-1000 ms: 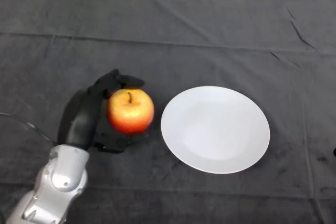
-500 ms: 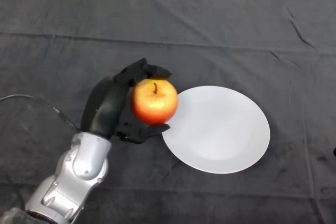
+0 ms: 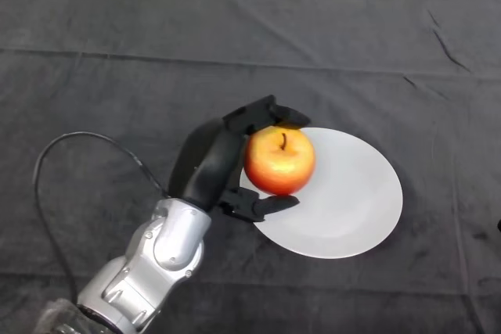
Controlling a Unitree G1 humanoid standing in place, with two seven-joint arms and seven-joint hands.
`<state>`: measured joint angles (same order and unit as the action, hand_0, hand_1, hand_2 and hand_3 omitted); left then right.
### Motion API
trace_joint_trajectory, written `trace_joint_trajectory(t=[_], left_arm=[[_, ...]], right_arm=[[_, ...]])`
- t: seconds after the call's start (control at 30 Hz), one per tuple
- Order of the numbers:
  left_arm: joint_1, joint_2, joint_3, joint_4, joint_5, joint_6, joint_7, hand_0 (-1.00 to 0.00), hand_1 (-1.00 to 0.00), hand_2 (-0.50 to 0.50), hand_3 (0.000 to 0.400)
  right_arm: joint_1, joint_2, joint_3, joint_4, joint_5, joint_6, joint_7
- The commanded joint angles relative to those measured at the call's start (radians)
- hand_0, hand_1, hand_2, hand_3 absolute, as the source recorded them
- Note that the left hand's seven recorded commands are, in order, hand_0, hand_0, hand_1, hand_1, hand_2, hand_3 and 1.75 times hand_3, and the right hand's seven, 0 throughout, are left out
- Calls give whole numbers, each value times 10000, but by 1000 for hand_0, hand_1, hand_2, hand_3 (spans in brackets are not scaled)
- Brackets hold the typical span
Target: Move the apple to the plate
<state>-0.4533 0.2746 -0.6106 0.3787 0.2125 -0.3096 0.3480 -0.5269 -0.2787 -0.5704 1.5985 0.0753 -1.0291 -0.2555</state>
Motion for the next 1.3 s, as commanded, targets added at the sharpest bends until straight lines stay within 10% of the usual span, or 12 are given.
trace_joint_trajectory(t=[0.03,0.6,0.67,0.77,0.8,0.87,1.3], left_arm=[[-599,-66,-289,382,-86,-318,115,-1000,-1000,0,400],[-818,77,-1294,928,-325,-402,-268,-1000,-1000,0,400],[-826,99,-1356,932,-318,-367,-319,-835,-1000,82,400],[-837,133,-1435,929,-303,-312,-396,-384,-63,-161,154],[-843,146,-1455,927,-298,-293,-425,-227,0,-114,91],[-859,173,-1485,913,-292,-248,-486,0,0,0,0],[-867,302,-1457,724,-255,-52,-712,0,0,0,0]], right_arm=[[973,751,-39,835,292,934,22],[966,748,-44,858,289,918,23],[965,748,-45,859,288,917,23],[965,748,-47,861,287,915,23],[964,748,-48,862,287,915,23],[964,747,-49,863,285,914,23],[964,747,-56,866,279,911,23]])
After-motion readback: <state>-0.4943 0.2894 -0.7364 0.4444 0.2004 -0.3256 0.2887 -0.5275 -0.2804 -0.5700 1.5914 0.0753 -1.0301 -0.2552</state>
